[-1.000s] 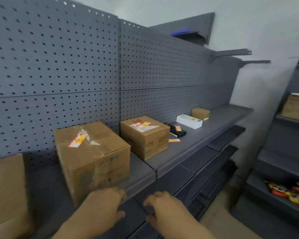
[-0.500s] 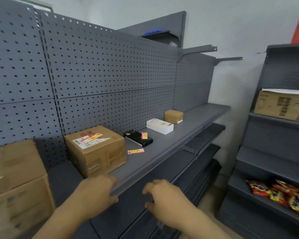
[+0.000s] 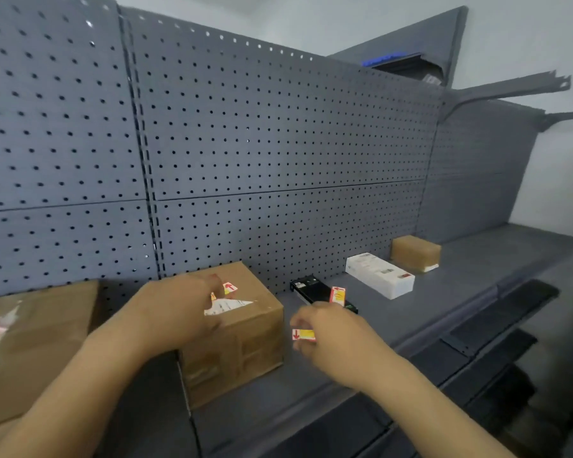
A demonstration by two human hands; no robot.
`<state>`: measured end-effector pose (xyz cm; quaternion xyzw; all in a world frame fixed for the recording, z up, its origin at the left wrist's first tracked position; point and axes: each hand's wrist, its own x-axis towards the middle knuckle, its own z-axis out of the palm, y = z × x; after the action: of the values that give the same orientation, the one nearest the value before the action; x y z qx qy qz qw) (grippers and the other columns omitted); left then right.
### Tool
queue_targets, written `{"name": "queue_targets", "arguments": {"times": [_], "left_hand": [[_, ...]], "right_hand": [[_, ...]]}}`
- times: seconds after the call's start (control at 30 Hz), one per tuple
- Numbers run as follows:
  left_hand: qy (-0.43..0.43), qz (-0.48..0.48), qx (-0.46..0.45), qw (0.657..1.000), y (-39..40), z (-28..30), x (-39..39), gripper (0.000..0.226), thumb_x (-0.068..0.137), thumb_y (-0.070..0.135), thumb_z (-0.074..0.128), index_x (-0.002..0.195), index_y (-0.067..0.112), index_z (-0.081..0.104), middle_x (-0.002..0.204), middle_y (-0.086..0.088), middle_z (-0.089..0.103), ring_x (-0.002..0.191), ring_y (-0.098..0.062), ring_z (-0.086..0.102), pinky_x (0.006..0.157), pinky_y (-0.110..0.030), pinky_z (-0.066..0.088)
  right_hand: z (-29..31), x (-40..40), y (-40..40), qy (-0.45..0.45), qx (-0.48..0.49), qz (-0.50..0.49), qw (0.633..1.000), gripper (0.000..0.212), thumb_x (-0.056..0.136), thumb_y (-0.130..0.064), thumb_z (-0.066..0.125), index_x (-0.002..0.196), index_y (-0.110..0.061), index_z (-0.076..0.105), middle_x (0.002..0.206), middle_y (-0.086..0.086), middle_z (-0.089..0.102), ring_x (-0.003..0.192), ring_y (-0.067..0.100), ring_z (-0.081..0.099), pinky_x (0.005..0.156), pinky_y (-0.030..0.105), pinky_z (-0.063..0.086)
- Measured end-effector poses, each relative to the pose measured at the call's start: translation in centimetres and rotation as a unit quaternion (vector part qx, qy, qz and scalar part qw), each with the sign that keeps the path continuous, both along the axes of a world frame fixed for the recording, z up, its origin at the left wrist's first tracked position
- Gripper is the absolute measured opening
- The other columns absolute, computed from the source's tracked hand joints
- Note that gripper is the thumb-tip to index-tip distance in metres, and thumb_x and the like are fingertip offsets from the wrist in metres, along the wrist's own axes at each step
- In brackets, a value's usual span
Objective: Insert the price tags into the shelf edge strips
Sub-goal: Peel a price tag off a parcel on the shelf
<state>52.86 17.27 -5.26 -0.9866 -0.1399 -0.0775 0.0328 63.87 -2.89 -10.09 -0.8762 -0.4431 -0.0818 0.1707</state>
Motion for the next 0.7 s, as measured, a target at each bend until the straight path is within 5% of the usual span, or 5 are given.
{"name": "queue_targets", "arguments": {"times": [0.33,0.47,0.7], "left_hand": [[0.023,0.14,-0.053,0.988,5.0,0.1,5.2,0.04,0.084,0.047,0.062,0.12,0.033,0.05,0.113,0.011,0.061,0.097,-0.011,0.059,0.088,-0.035,0.051],[0.033,0.187,-0.075,0.979,6.6,0.2,5.9,0.031,0.083,0.041,0.062,0.111,0.034,0.054,0.107,0.013,0.062,0.094,-0.009,0.059,0.076,-0.029,0.051],[0.029,0.227,-0.074,0.971,7.9,0.2,6.6,0.032,0.085,0.039,0.06,0.115,0.032,0.055,0.109,0.01,0.062,0.098,-0.011,0.06,0.086,-0.033,0.05]], "right_hand": [[1.5,8.0,8.7,-0.011,0.013,0.166,0.986,0.028,0.089,-0.033,0.058,0.116,-0.024,0.059,0.116,-0.001,0.059,0.099,0.018,0.056,0.082,0.034,0.049],[1.8,10.0,12.2,0.028,0.004,0.247,0.968,0.025,0.087,-0.035,0.061,0.111,-0.028,0.062,0.119,-0.003,0.059,0.1,0.016,0.056,0.083,0.032,0.049],[2.0,12.1,17.4,0.051,-0.055,0.309,0.948,0.03,0.086,-0.035,0.064,0.113,-0.024,0.063,0.114,-0.005,0.057,0.1,0.013,0.054,0.079,0.028,0.045]]}}
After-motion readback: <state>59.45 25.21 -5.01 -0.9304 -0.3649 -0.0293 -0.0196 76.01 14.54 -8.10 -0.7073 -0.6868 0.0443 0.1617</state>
